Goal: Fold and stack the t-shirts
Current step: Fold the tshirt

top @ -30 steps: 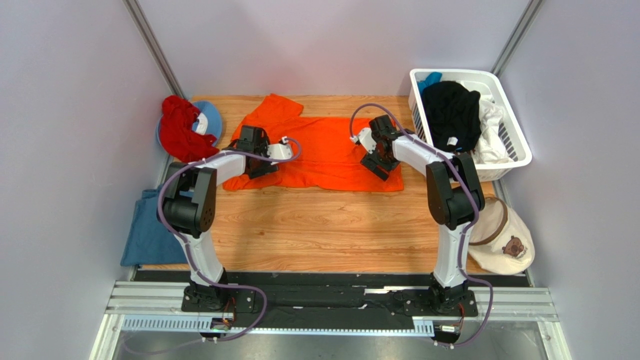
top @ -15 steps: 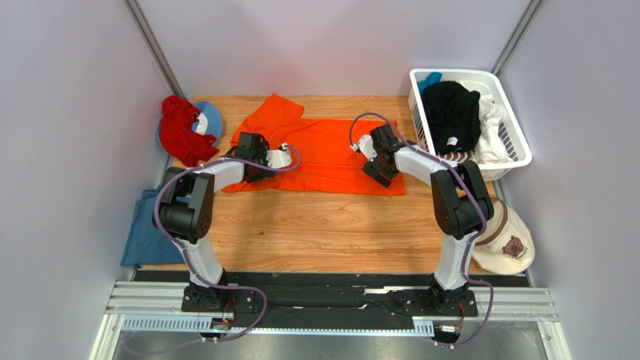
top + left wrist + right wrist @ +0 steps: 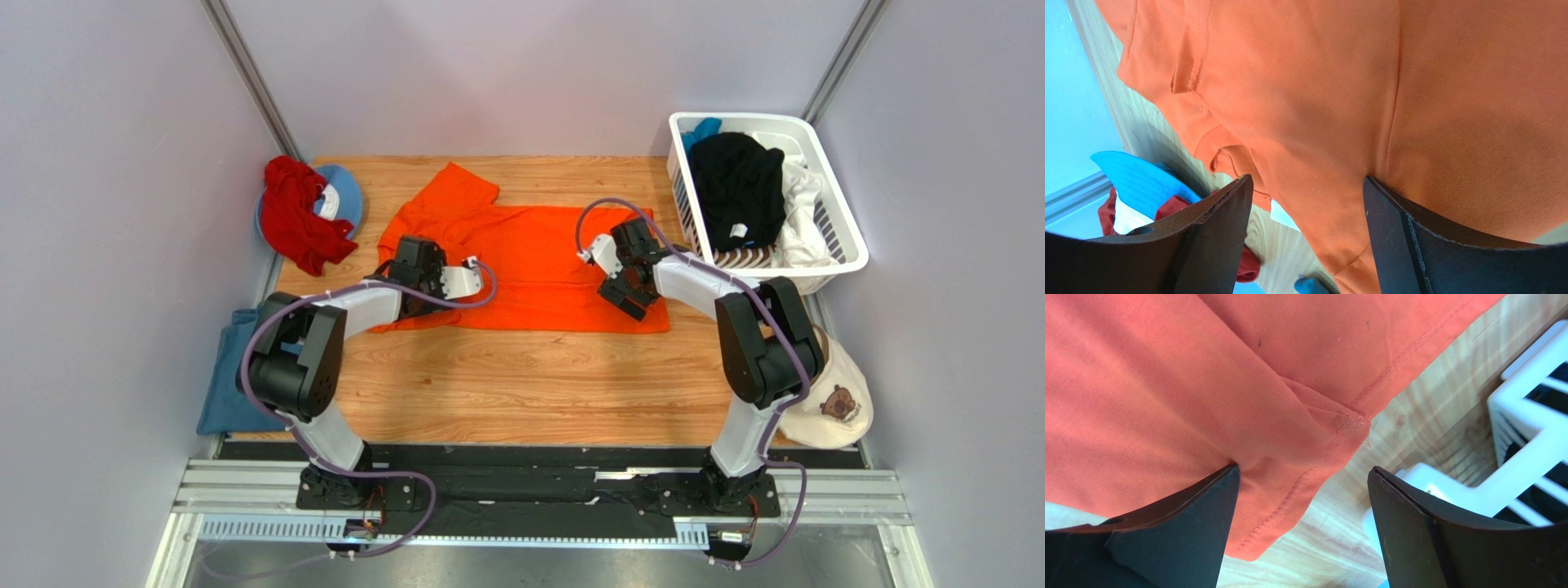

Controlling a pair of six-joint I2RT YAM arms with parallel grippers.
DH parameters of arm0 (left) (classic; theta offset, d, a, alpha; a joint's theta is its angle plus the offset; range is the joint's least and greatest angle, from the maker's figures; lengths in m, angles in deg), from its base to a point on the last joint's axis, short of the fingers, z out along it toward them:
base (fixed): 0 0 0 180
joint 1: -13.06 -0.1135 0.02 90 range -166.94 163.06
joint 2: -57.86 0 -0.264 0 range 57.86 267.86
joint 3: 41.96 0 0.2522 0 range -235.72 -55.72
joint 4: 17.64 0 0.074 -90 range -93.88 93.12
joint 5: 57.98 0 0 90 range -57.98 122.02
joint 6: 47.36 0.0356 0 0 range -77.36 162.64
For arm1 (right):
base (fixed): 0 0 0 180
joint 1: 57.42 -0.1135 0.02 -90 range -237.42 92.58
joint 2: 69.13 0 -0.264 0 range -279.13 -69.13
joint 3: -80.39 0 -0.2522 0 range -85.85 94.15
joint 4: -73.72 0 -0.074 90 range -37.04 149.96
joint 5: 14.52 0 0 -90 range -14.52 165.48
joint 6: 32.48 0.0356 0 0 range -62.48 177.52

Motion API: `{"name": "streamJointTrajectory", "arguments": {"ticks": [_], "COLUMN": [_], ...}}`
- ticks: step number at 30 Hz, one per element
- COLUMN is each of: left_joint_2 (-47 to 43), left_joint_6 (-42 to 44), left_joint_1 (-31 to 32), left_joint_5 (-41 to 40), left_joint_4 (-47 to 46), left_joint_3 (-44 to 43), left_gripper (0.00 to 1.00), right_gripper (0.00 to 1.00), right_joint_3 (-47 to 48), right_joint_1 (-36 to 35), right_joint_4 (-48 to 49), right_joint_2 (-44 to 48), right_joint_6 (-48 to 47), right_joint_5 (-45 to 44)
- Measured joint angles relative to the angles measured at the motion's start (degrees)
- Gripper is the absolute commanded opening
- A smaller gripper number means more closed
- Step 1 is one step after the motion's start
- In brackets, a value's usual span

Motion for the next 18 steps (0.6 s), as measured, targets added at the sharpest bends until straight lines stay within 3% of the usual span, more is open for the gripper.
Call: {"name": "streamJointTrajectory", "arguments": {"ticks": [18], "left_joint_2": [-7.6], "left_joint_6": [-2.4], "left_joint_1": [3.8], "left_joint_5": [-1.4], "left_joint_4": [2.1], "left_joint_3": [7.2], "left_gripper": [0.76], "right_gripper": [0.82], "right_joint_3": [-9.8], "right_joint_1": [-1.5], "right_joint_4": [-1.9], "right_joint_2": [8.6], "right_joint_6": [0.0], "right_joint_5": [1.6]}}
